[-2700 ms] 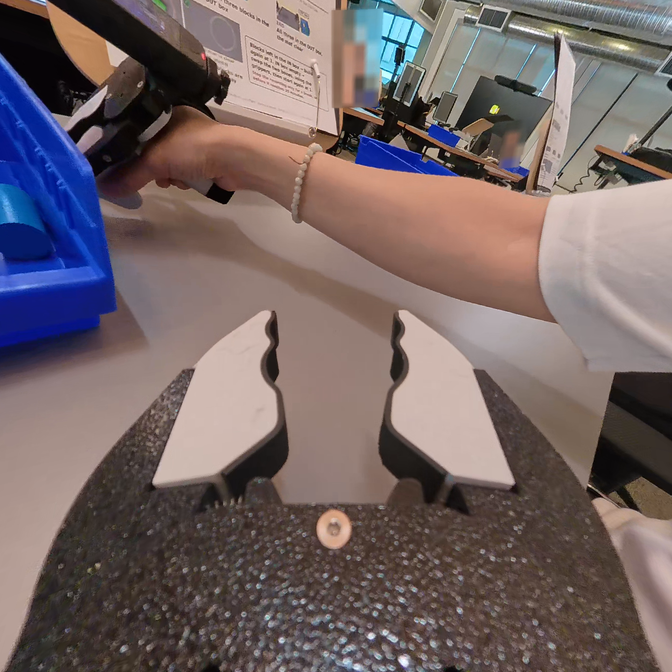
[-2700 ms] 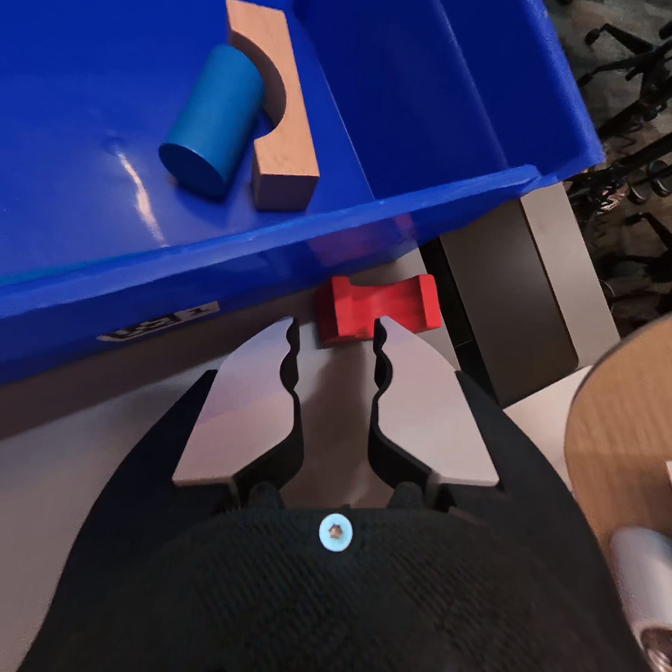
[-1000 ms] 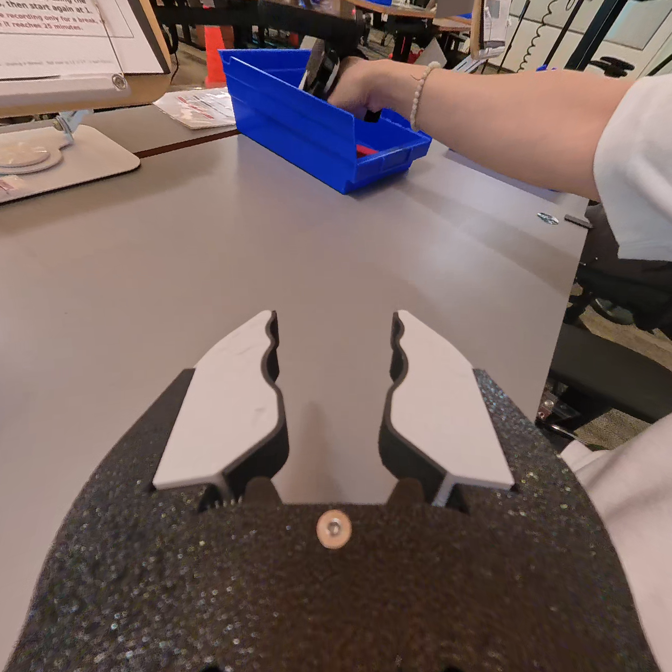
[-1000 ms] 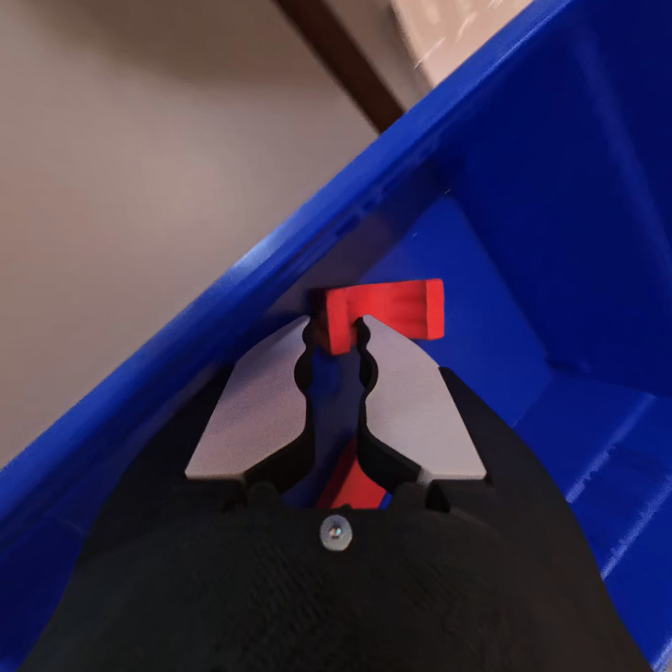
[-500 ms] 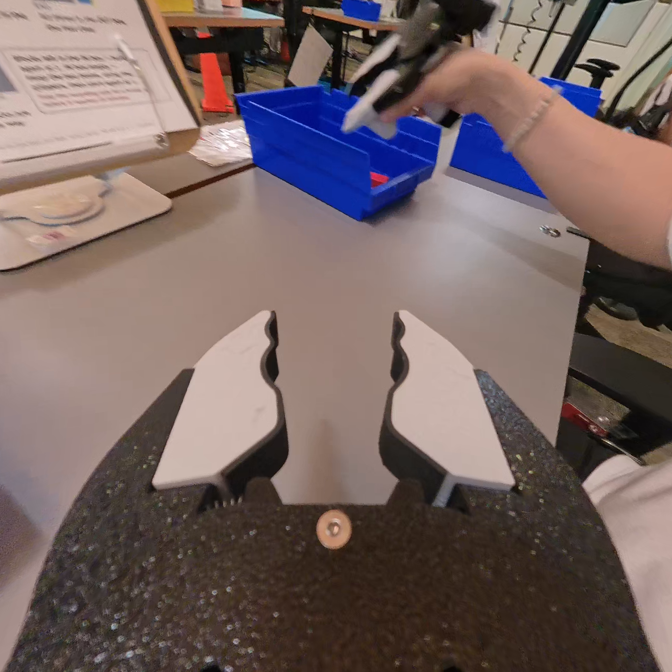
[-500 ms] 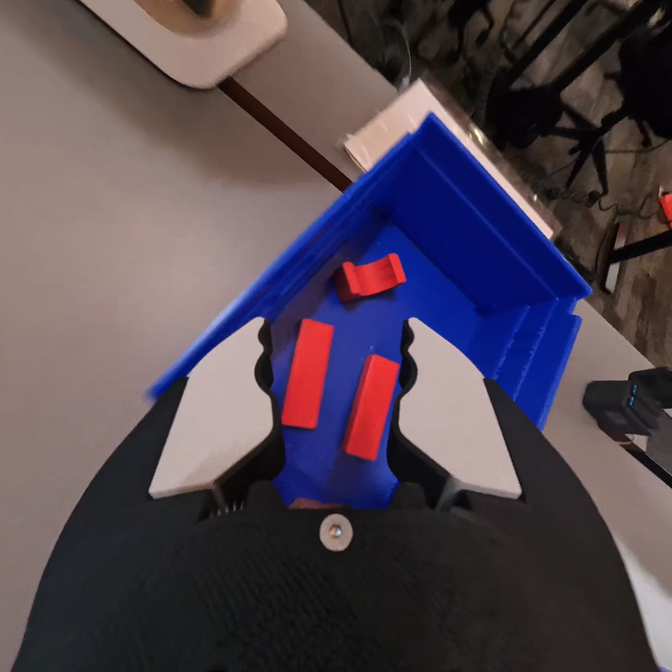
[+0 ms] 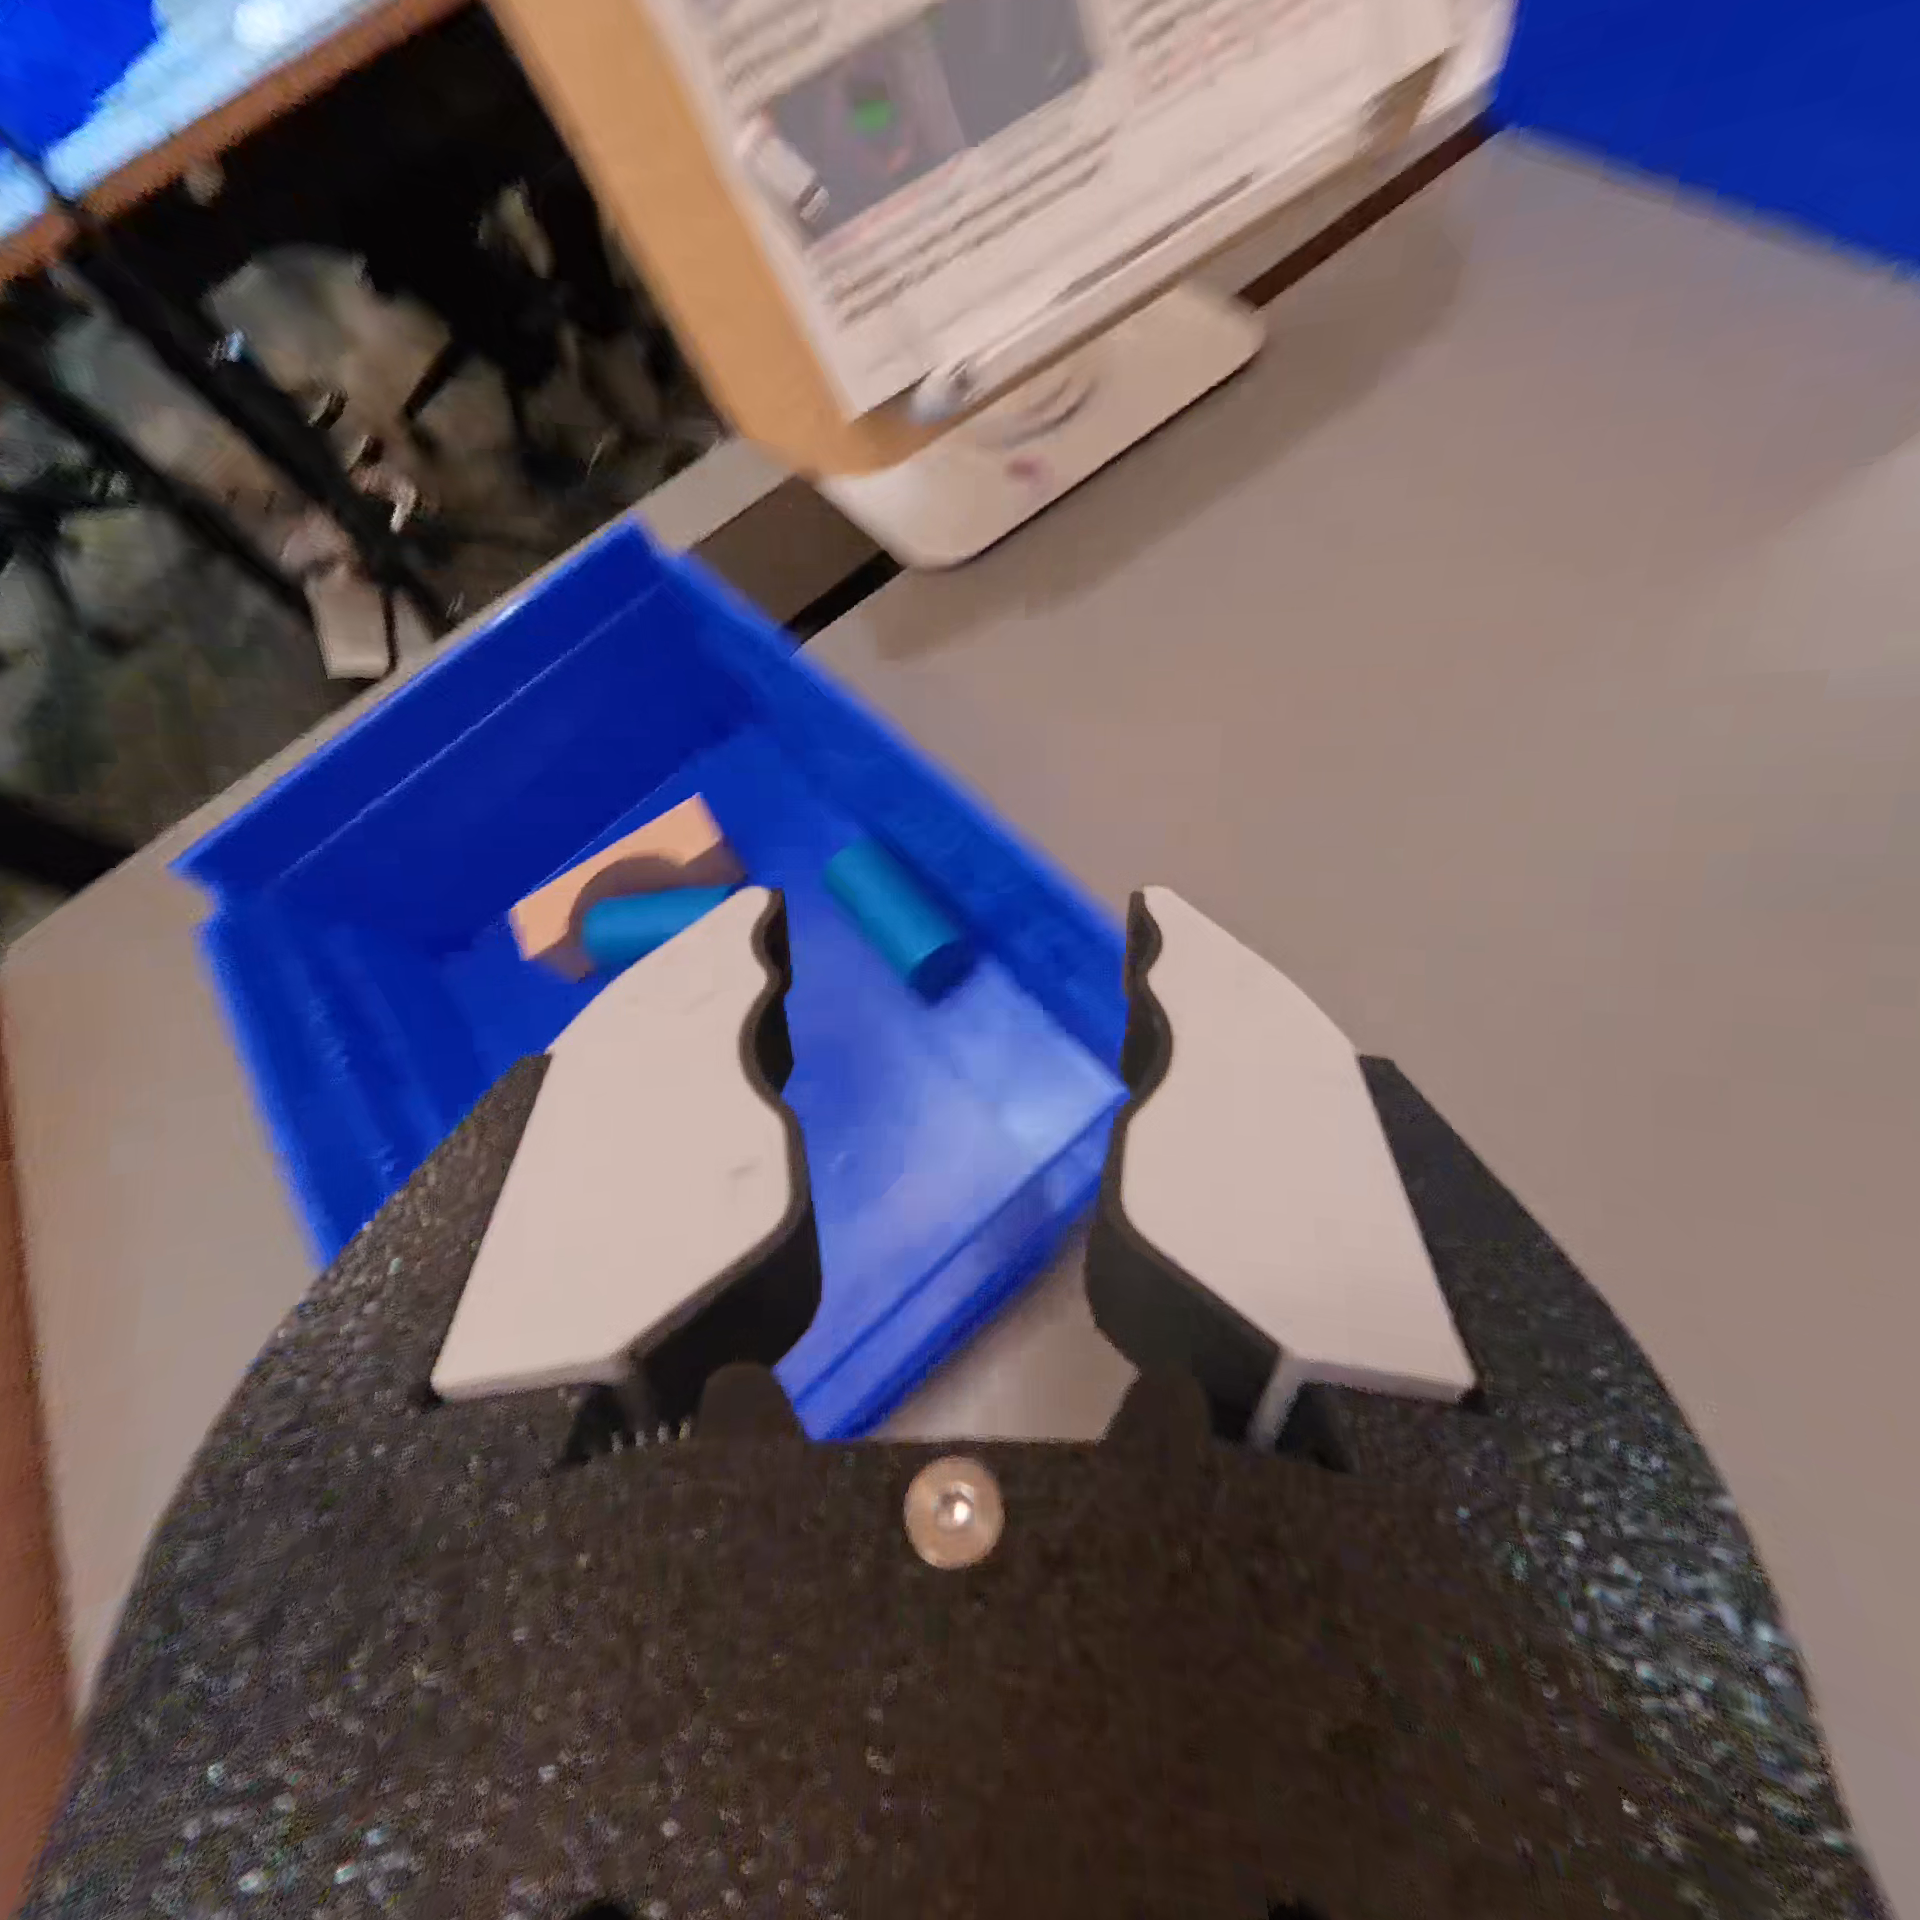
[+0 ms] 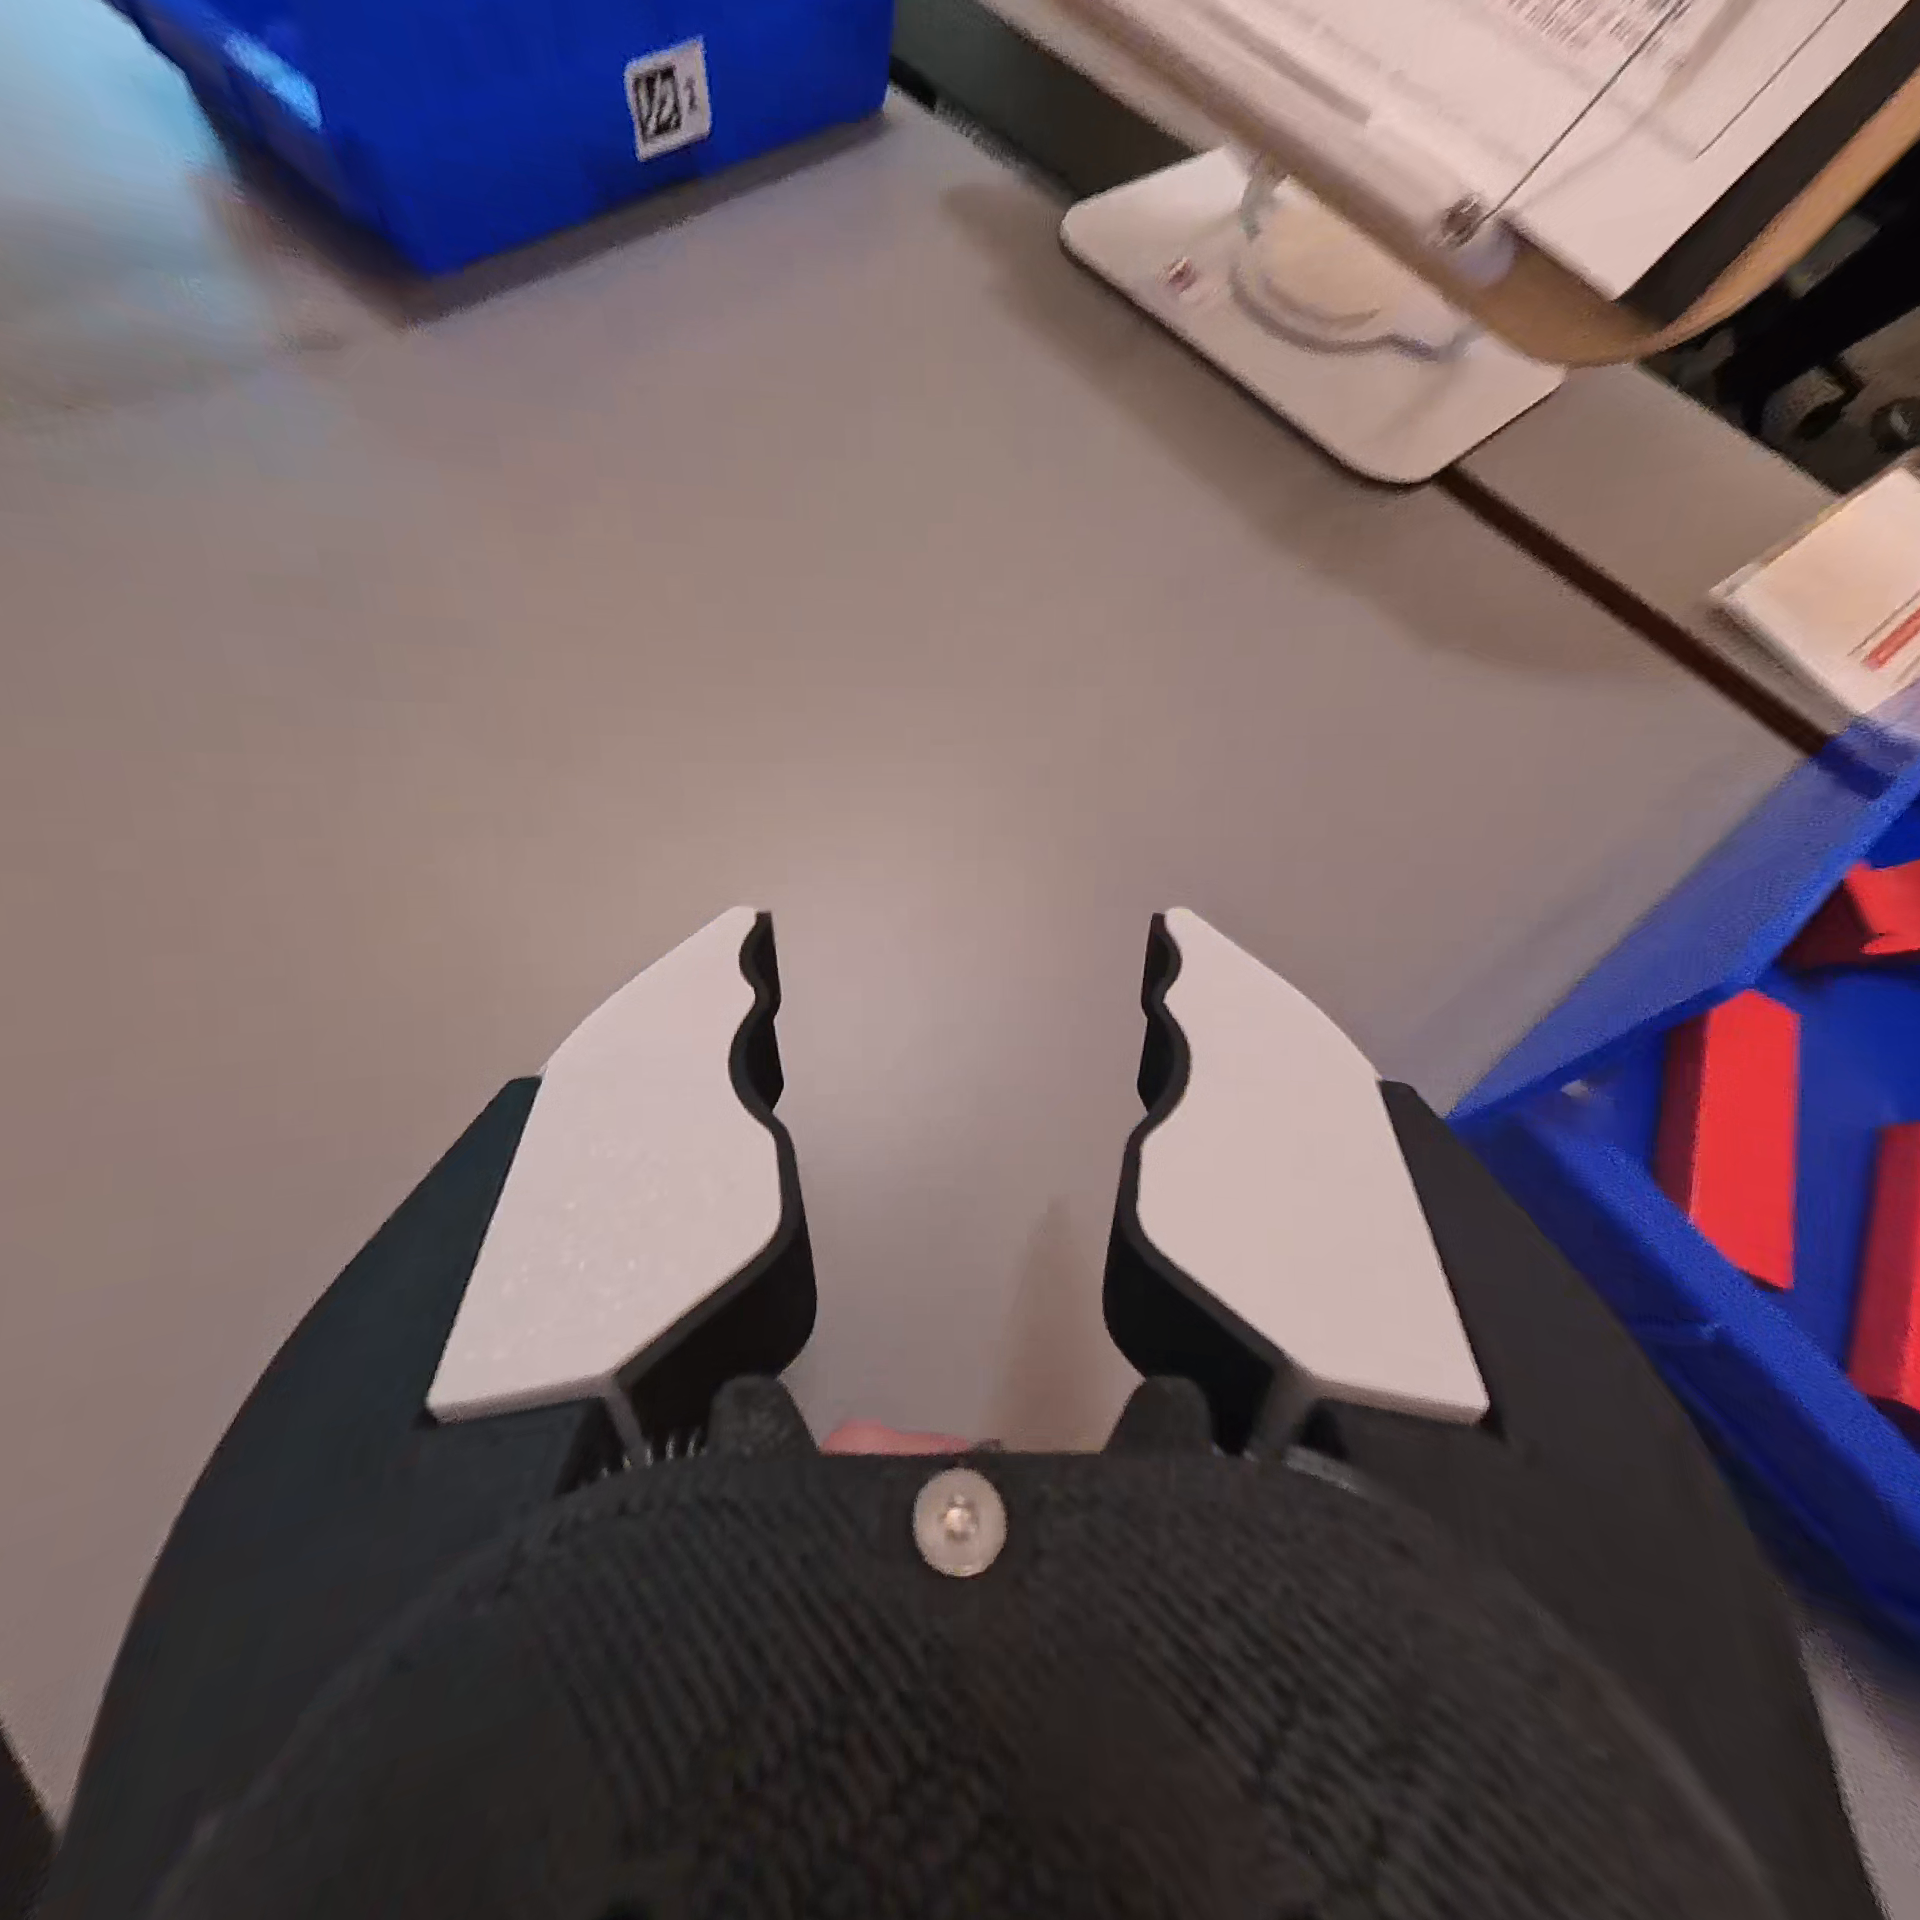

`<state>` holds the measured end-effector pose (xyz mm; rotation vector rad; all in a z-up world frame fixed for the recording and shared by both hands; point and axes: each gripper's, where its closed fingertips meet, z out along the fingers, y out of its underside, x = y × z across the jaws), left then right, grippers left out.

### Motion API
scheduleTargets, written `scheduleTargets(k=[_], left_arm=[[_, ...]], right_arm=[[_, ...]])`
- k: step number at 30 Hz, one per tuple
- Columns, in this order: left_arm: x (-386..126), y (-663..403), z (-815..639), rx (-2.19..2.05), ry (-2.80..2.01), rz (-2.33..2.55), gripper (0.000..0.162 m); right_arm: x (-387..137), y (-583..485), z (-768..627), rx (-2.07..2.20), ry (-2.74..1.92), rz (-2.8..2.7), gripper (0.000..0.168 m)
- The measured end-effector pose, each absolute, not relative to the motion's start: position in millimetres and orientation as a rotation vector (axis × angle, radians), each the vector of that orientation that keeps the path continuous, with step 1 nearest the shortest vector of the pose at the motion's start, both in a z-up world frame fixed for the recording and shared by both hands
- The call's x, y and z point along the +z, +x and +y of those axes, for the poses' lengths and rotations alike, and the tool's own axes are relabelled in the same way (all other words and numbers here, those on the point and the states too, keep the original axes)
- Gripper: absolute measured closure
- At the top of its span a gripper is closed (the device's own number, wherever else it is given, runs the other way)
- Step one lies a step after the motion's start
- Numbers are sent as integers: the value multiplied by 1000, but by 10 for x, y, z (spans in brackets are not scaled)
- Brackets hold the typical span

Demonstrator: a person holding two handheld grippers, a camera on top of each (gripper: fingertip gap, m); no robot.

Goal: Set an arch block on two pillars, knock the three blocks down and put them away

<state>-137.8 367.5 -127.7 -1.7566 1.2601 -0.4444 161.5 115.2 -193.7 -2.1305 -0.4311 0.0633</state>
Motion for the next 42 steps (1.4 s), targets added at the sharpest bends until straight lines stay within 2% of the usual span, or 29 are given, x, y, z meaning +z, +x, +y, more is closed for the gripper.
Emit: scheduleTargets(k=[5,11,18,19,20,25,30,37,42], left_arm=[[-1641,-1344,4271,-476,-1975,1257,102],[-2525,-1305,4373,-401,-2512,1239,97],[-2783,-1165,4462,-537,-2727,893,112],[-2822,-1155,4459,-541,-2742,879,117],[-2841,-1132,4458,-547,-2728,894,130],[-2845,-1222,4467,-380,-2569,1099,130],[-2458,-1392,4419,-414,-2334,1109,130],[-1119,-1051,3489,-910,-1641,1156,131],[-861,-497,2452,-1199,-1248,1349,131]], right_arm=[[-2031,1468,938,-1,-2158,-442,100],[-2066,1420,718,-8,-2170,-376,100],[-2164,1432,660,-13,-2184,-347,100],[-2172,1417,671,-1,-2179,-346,100],[-2176,1393,693,13,-2170,-347,100],[-2191,1275,867,-2,-2153,-399,100],[-1918,997,1182,77,-2005,-443,100],[-1000,470,1728,401,-1632,-516,99],[-722,252,2001,469,-1639,-762,99]])
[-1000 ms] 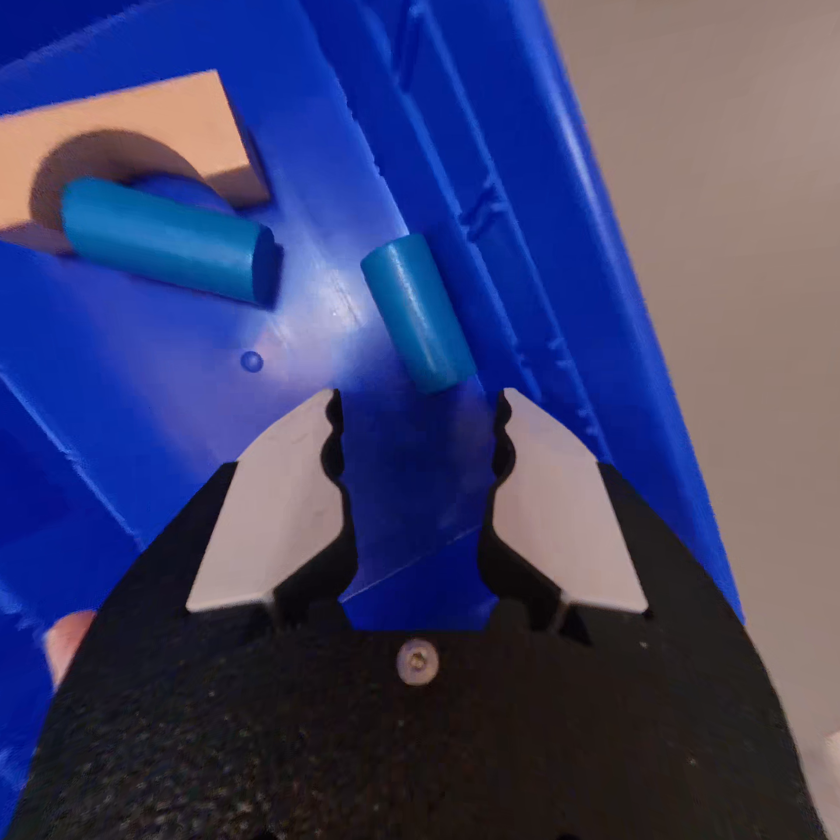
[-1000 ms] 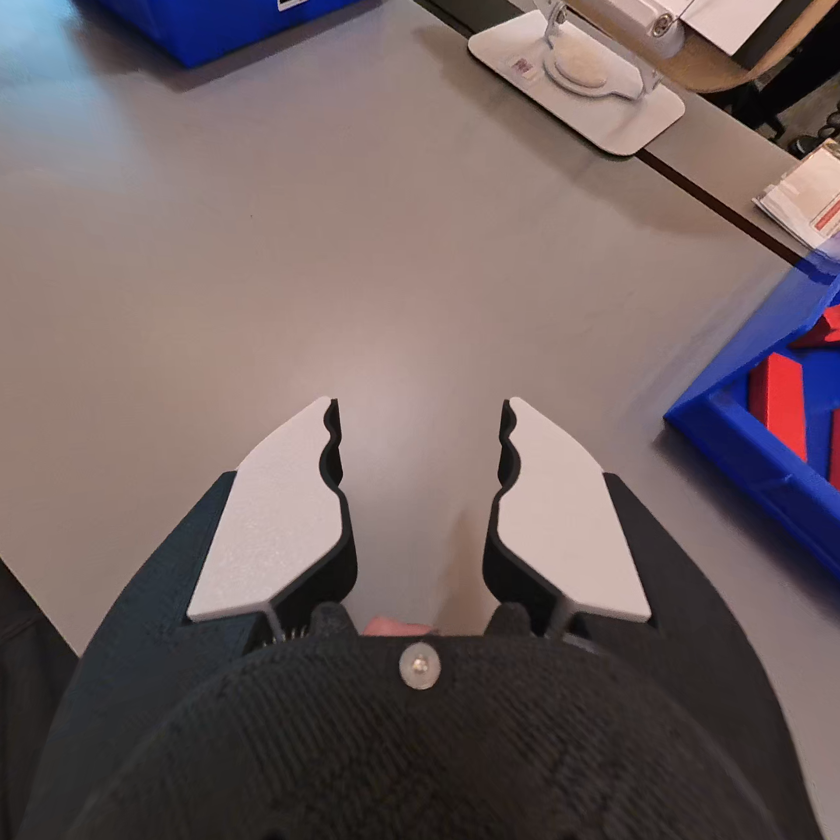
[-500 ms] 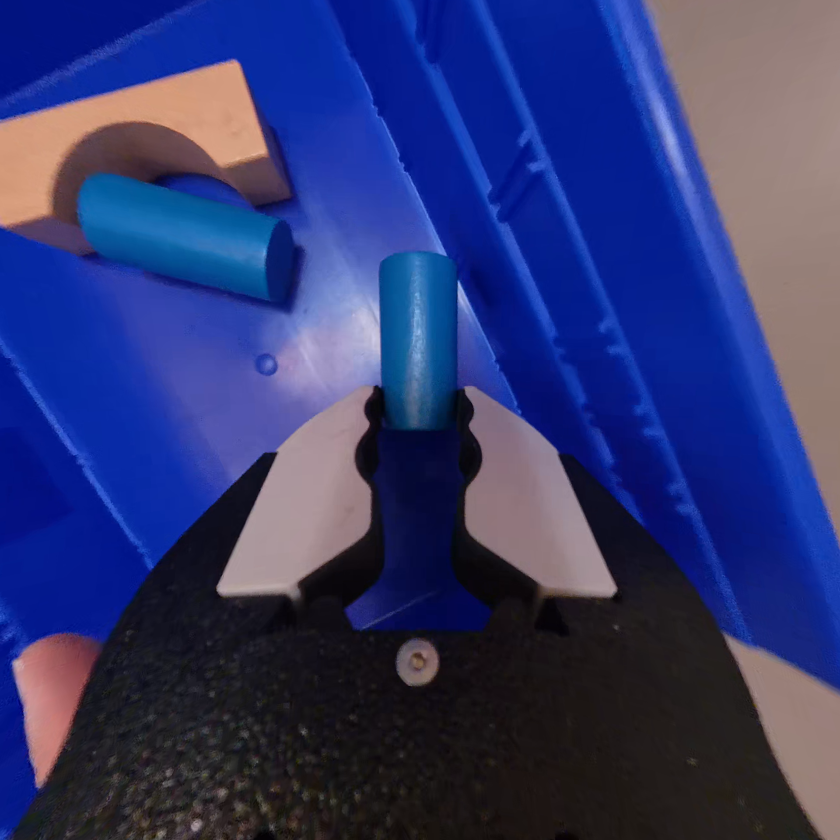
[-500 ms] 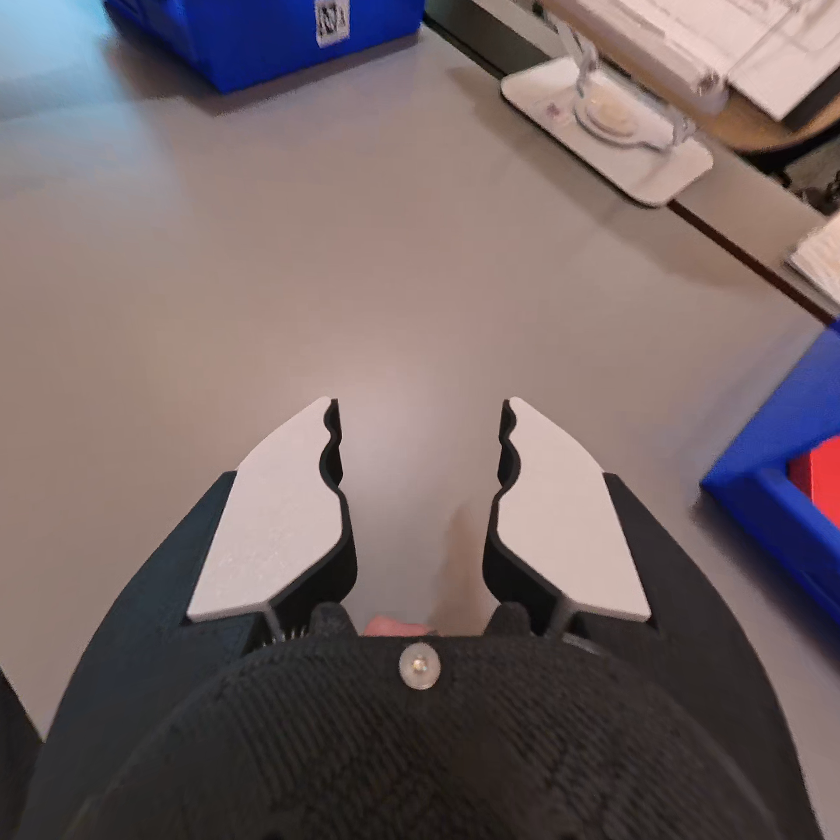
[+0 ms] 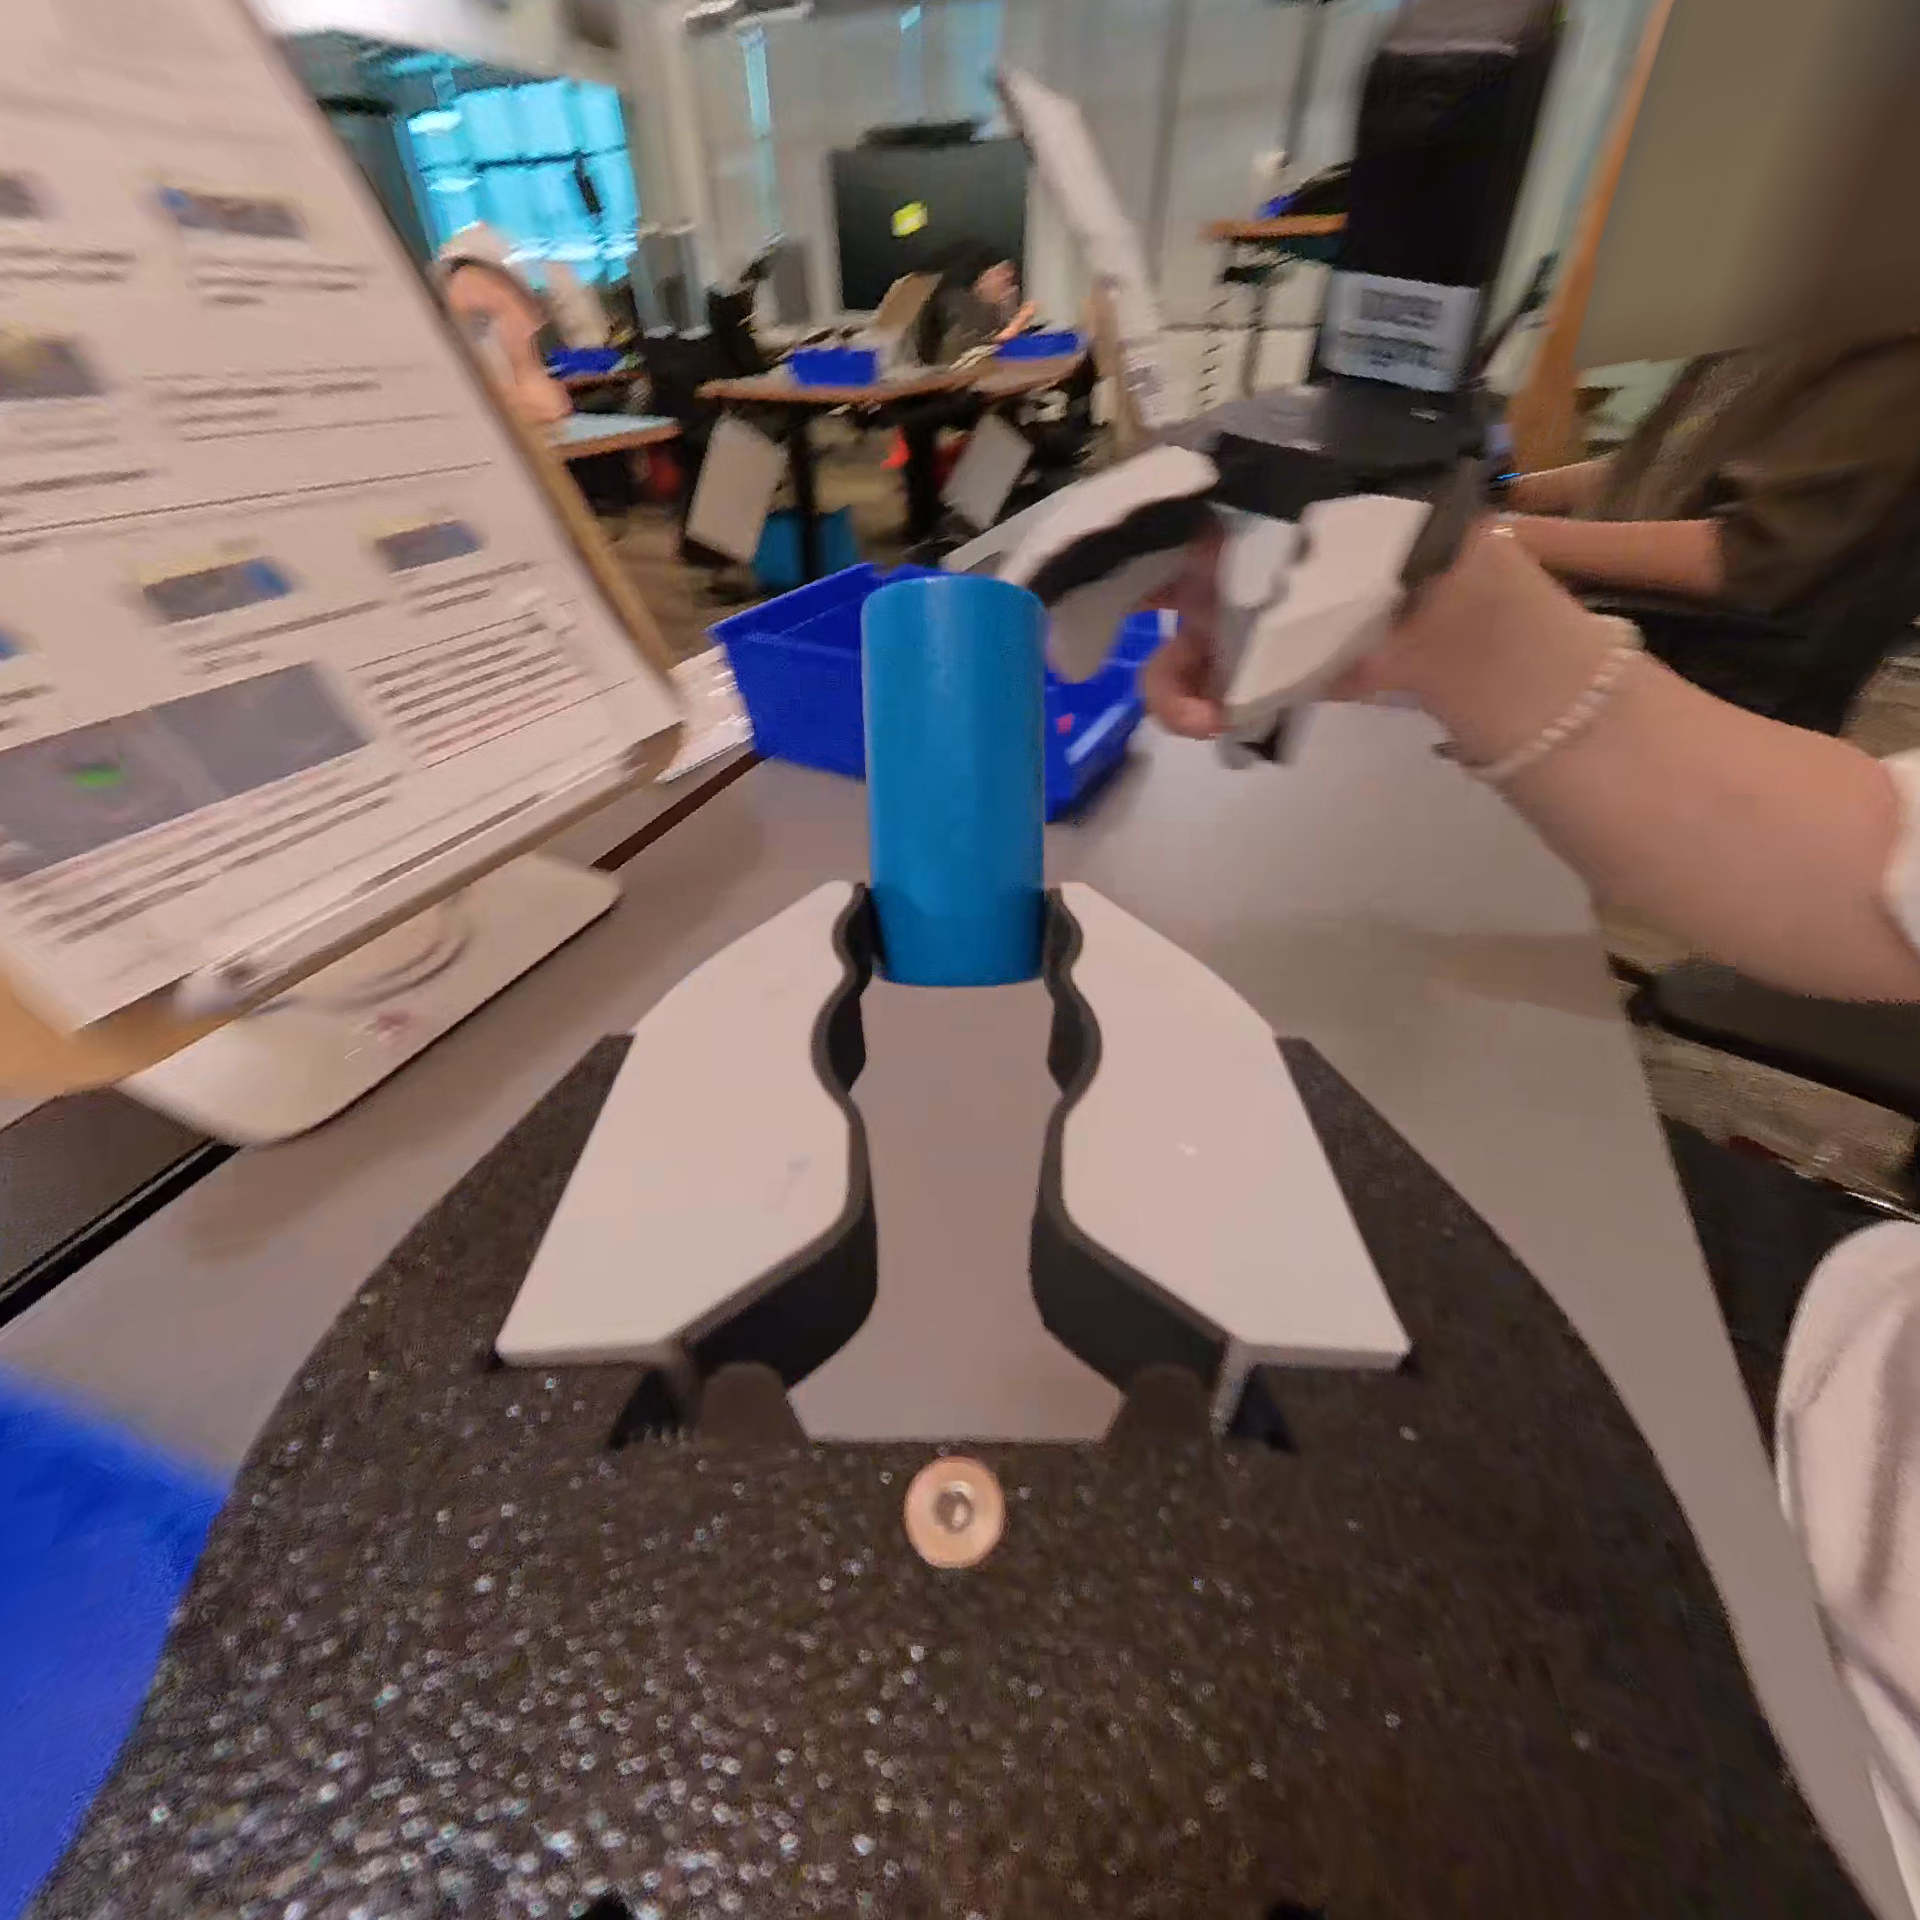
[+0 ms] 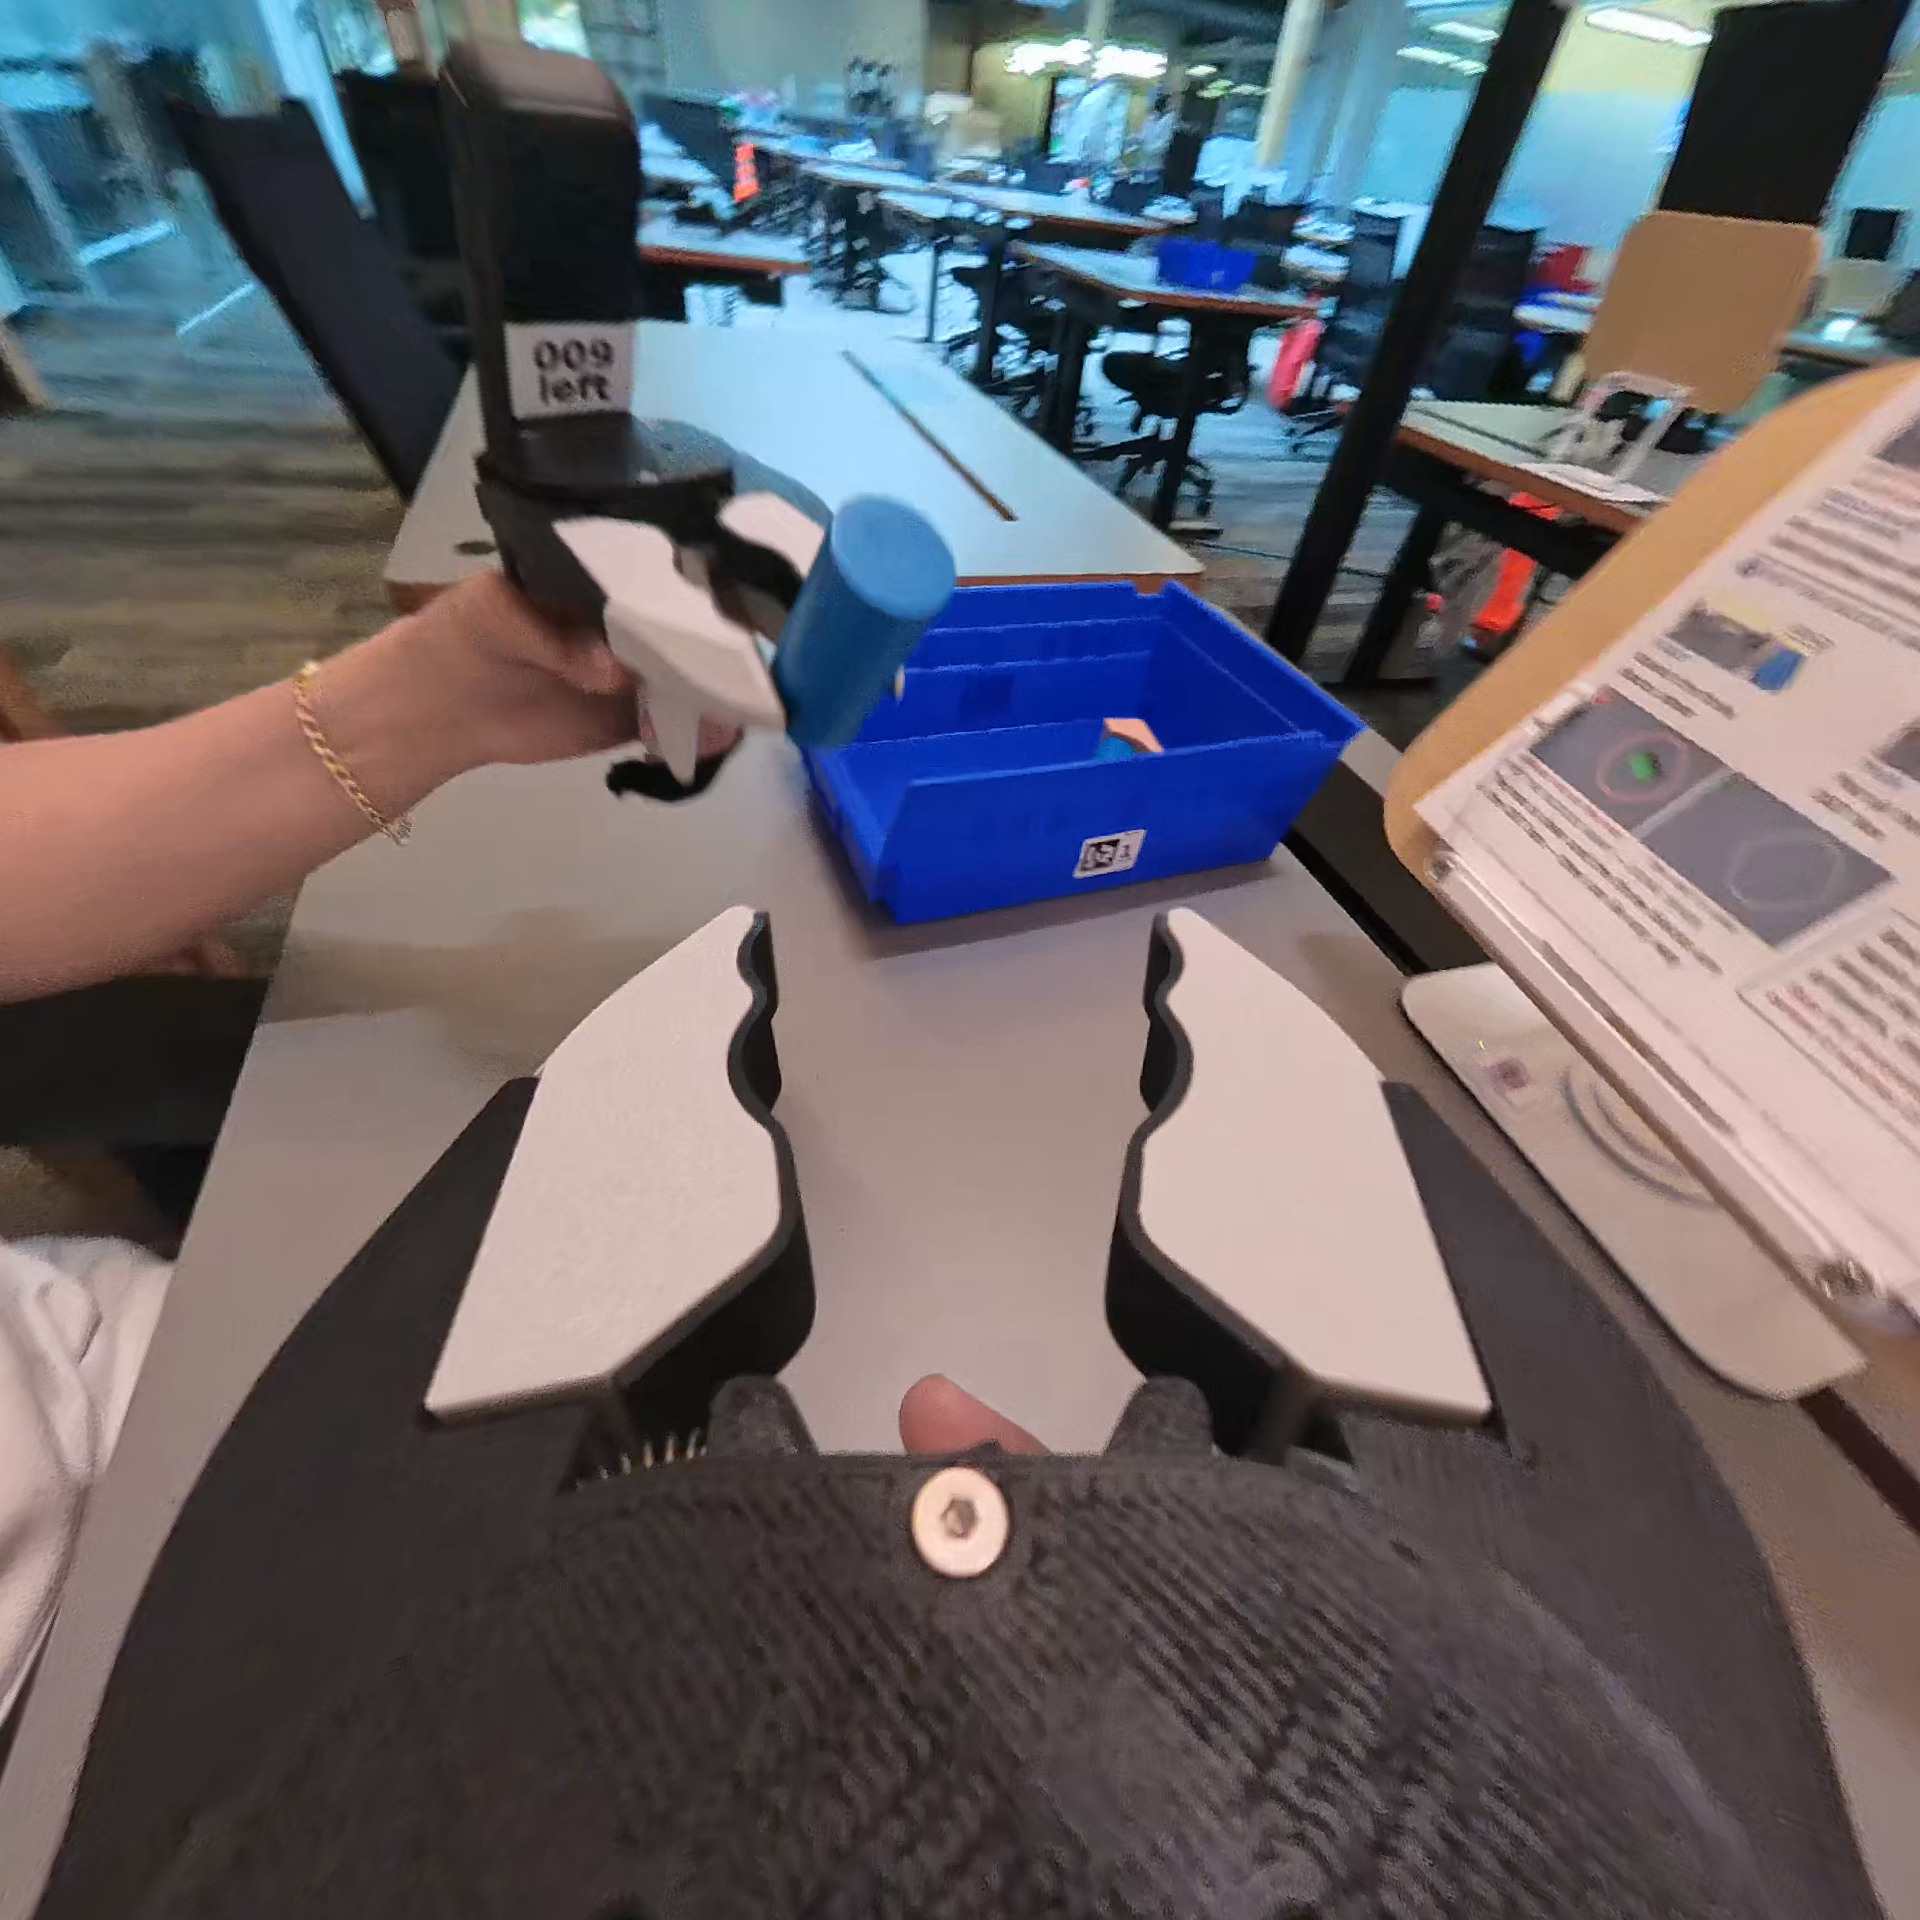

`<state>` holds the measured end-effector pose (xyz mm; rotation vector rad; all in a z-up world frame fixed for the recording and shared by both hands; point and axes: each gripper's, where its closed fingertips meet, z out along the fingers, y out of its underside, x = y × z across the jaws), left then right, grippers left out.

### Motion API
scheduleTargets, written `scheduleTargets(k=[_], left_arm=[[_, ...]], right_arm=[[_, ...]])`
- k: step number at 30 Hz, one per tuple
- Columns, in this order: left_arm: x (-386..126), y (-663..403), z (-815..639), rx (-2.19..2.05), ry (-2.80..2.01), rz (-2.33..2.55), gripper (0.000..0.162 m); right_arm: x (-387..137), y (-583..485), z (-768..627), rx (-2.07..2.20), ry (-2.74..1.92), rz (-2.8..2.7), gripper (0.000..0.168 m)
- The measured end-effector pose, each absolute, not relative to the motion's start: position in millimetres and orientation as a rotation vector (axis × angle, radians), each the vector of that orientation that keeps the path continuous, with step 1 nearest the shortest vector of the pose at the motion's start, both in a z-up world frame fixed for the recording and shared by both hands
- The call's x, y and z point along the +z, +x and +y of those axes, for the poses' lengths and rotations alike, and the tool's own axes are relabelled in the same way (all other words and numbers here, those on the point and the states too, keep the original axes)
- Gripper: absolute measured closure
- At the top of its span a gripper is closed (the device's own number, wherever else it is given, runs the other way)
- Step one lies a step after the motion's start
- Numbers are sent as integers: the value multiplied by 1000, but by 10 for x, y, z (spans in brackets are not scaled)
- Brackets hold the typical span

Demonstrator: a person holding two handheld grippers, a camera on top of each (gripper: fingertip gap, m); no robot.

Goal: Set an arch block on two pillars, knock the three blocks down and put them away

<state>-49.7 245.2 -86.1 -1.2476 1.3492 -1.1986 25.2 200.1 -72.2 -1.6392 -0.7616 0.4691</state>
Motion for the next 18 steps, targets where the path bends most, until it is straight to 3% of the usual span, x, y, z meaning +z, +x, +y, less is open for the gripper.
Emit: scheduleTargets(k=[4,15,18], left_arm=[[-953,-181,2024,-1323,-1120,1413,131],[-1053,191,1760,-1398,-1062,1453,131],[-1061,210,1747,-1403,-1064,1453,131]], right_arm=[[-555,125,1976,547,-1593,-865,107],[-707,165,1793,585,-1616,-939,134],[-716,177,1784,580,-1618,-940,134]])
